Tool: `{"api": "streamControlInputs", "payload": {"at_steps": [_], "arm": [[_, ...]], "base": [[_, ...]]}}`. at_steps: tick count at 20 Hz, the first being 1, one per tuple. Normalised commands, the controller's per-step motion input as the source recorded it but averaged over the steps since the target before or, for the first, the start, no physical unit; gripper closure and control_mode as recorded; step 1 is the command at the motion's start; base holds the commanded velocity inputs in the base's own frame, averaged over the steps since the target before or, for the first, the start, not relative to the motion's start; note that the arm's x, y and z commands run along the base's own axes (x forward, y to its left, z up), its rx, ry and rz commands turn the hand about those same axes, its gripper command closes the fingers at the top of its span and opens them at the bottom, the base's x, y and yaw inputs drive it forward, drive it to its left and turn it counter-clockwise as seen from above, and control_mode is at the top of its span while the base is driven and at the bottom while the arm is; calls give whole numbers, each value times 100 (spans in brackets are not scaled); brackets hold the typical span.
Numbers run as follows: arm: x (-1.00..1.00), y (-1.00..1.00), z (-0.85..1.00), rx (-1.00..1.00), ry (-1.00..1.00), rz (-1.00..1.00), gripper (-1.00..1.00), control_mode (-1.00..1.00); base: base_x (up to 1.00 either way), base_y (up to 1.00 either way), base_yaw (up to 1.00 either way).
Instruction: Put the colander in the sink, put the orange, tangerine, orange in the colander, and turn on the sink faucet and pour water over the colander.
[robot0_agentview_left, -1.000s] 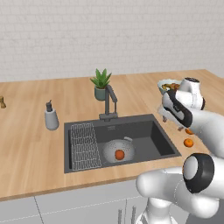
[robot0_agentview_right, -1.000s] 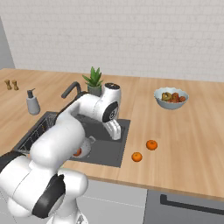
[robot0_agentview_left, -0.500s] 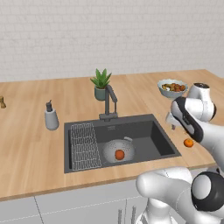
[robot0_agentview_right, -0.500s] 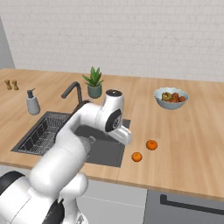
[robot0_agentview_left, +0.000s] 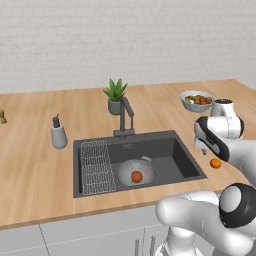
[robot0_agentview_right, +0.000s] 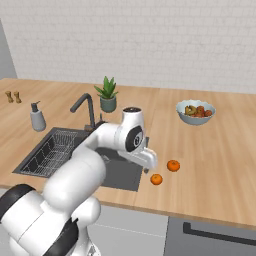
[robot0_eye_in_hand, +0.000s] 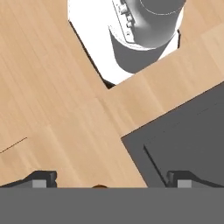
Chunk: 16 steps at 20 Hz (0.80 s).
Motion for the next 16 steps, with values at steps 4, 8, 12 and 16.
{"api": "streamControlInputs", "payload": {"at_steps": [4, 8, 12, 16], "arm": [[0, -49, -30, 0, 4, 0, -100, -100], [0, -28, -35, 0, 0, 0, -100, -100], [0, -6, -35, 0, -1, 0, -100, -100], [4, 0, -26, 3, -2, 0, -100, -100]], "base": [[0, 0, 0], [0, 0, 0], [0, 0, 0], [0, 0, 0]]}}
